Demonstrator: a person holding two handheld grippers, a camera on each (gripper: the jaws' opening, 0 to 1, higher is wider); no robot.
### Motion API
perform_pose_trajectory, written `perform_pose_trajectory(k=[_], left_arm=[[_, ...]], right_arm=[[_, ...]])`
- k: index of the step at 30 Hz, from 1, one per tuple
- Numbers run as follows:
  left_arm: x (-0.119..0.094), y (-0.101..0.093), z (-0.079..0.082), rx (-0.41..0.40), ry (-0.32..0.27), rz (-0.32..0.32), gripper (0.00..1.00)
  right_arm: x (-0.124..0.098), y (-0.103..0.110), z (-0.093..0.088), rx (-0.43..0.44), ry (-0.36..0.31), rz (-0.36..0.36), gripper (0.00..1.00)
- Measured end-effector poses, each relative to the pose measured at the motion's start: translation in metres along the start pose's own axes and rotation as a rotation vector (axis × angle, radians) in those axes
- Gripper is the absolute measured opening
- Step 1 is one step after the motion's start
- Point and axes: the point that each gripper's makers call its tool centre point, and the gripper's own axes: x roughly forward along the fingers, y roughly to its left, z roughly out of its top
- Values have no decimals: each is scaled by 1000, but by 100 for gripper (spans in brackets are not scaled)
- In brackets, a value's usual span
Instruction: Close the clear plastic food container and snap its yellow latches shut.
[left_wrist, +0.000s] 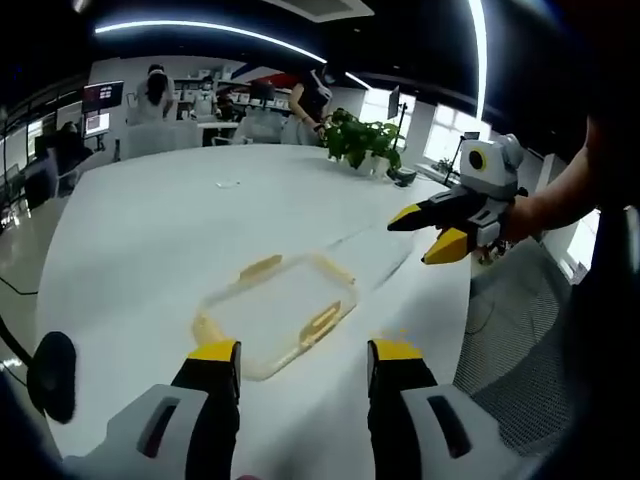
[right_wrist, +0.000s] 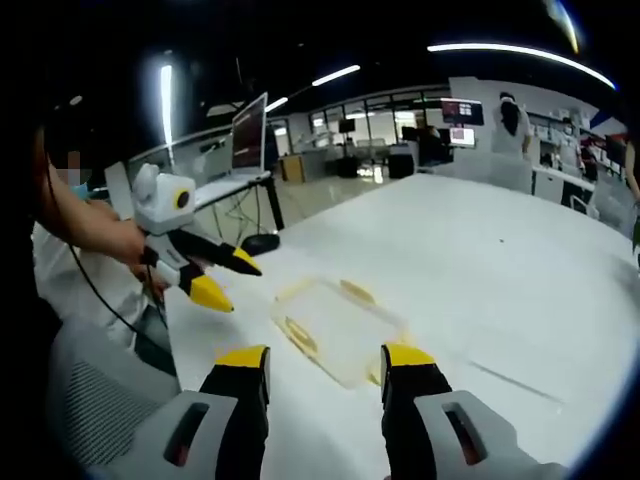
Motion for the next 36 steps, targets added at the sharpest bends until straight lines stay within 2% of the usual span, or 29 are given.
perform_pose_trajectory(k=[14,27,36], left_arm=[[8,15,-1,17,20,-23,49],[15,28,-3,60,45,-49,49],[20,37,-5,66,62,-66,49]], right_arm=[[9,-13,-9,70,28,-42,35],[22,-18,-3,38,31,-39,36],[31,-18,-8,8,67,-20,38]])
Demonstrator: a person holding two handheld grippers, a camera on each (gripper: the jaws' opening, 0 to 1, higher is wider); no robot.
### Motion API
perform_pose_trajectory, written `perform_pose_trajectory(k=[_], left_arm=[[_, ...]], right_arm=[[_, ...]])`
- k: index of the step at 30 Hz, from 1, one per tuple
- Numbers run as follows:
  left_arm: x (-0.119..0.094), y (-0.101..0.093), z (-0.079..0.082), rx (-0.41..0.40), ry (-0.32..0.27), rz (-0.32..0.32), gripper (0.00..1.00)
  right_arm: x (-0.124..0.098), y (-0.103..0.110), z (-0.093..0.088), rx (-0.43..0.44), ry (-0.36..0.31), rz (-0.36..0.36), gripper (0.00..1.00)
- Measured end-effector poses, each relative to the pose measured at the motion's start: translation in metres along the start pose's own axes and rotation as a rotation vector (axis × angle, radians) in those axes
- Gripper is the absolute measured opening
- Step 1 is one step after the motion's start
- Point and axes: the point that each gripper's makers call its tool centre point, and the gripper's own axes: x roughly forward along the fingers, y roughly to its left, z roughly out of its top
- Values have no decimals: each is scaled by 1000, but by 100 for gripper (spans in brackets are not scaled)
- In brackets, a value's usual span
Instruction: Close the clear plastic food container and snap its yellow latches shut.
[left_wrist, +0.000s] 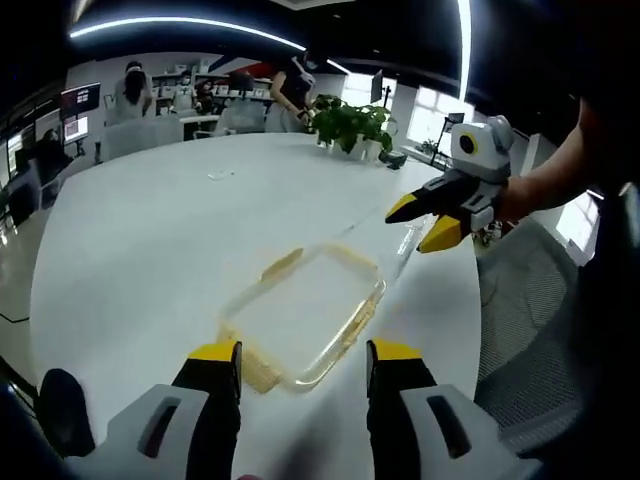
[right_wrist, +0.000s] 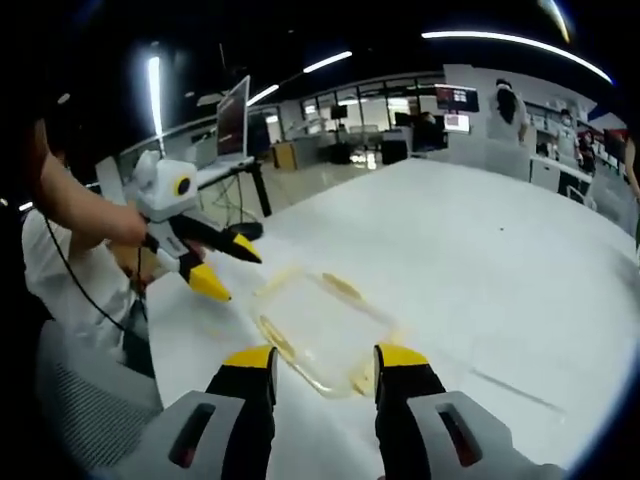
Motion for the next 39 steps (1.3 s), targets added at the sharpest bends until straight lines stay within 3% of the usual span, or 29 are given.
perform_pose_trajectory(k=[10,19,22,27,39], left_arm=[[7,7,-7,77,51,-31,49],[9,19,-2,126,73,-43,49],[12,23,-7,127,93,-51,50],[14,24,-9,191,119,-70,50],[18,28,-17,239,174,-113,51]], right_arm=[[10,-5,-3,-46,48,17,38],[15,-13,-9,-96,93,22,40],[17,-17,-11,-116,112,28,44],[19,-20,-13,-165,142,42,43],[28,-19,-20,-208,209,93,43]])
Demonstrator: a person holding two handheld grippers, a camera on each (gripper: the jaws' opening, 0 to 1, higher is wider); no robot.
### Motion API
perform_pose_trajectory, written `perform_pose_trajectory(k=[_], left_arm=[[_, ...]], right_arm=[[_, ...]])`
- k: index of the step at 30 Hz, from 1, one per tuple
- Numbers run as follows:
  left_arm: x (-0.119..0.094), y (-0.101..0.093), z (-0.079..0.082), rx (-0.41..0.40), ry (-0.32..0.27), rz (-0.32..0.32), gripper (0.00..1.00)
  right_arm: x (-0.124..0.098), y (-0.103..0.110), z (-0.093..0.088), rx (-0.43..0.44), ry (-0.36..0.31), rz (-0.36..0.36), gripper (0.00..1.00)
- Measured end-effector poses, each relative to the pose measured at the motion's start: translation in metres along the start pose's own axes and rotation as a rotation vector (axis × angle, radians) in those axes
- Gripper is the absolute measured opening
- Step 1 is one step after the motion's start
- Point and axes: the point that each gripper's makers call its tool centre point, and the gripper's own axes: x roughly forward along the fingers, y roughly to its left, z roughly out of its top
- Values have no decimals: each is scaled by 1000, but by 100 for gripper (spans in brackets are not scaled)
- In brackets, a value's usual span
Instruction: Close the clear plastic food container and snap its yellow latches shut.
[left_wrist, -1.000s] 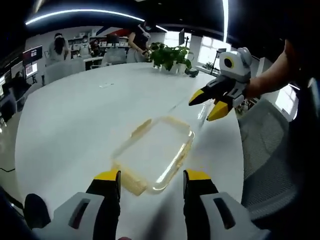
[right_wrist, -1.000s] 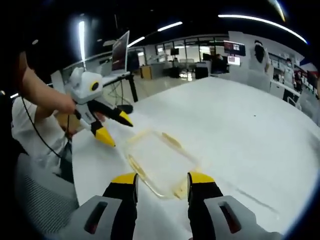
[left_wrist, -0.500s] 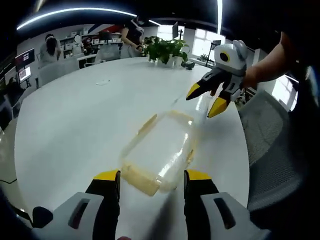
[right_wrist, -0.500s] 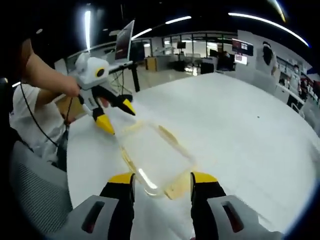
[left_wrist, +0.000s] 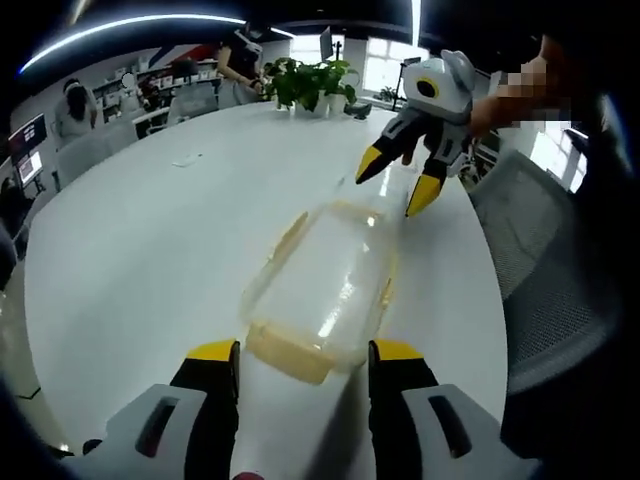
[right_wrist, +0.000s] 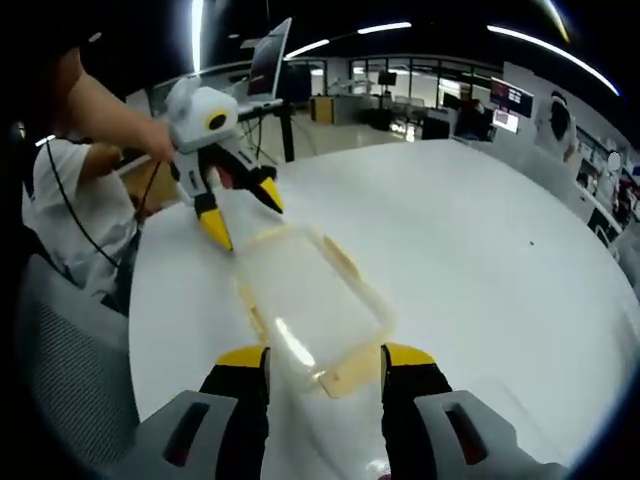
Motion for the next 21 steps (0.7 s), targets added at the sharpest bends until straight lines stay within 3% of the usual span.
perform_pose_trajectory(k=[10,17,21], left_arm=[[5,4,-1,60,40,-32,51],[5,8,-3,118,69,-53,52],[5,10,-4,130,91,-76,52]], right_arm=[[2,-7,3,-82,48,28,43],[4,-9,-9,-220,142,89,43],[6,-14,-17,-254,199,122,44]])
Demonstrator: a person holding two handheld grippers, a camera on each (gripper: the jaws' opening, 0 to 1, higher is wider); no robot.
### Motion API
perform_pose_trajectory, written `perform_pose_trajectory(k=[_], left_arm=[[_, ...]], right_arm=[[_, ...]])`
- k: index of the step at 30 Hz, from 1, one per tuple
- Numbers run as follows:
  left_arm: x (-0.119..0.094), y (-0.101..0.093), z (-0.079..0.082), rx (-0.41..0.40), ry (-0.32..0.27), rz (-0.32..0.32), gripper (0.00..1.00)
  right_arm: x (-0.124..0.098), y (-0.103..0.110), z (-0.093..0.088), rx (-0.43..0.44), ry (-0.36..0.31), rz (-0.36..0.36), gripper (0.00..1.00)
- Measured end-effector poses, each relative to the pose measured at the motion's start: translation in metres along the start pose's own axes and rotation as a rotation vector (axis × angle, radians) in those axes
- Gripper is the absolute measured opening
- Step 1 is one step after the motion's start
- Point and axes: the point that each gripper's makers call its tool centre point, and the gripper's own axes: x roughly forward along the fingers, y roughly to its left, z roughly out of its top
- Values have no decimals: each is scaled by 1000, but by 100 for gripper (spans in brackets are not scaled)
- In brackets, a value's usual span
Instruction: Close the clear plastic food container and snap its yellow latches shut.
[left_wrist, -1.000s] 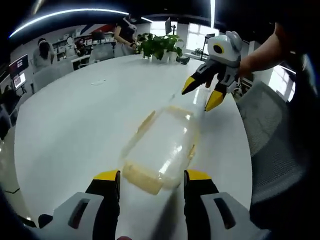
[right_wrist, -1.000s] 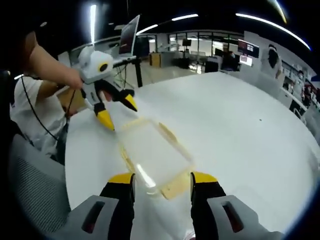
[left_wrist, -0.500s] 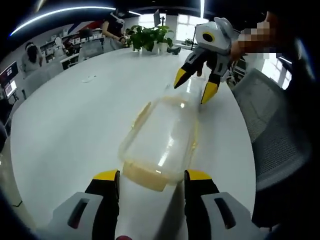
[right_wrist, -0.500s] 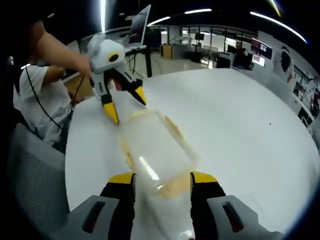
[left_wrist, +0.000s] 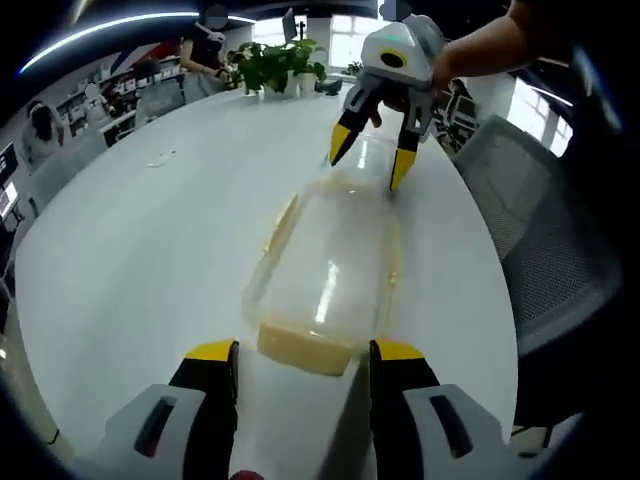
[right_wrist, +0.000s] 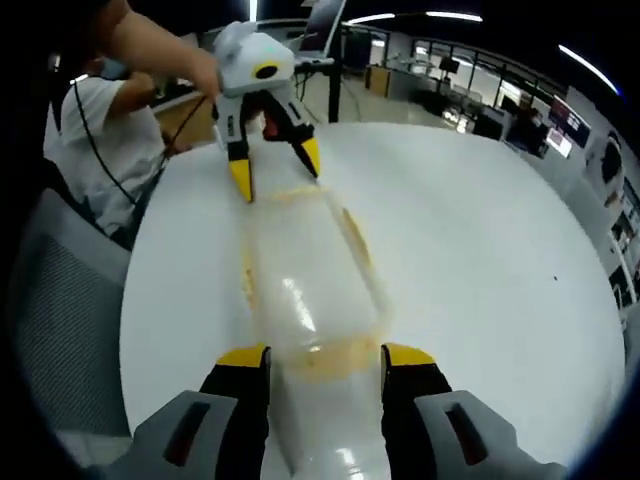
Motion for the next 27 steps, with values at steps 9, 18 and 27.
perform_pose_trajectory(k=[9,18,27], left_arm=[[5,-3,-4,120,72,-43,51],[11,-2,-6,171,112,-84,50],[14,0,-6,212,130,-104,48]], right_arm=[[8,-4,-9,-115,104,63,44],[19,-7,-11,-176,159,104,43],[27,-4,-15,-179,193,136,41]])
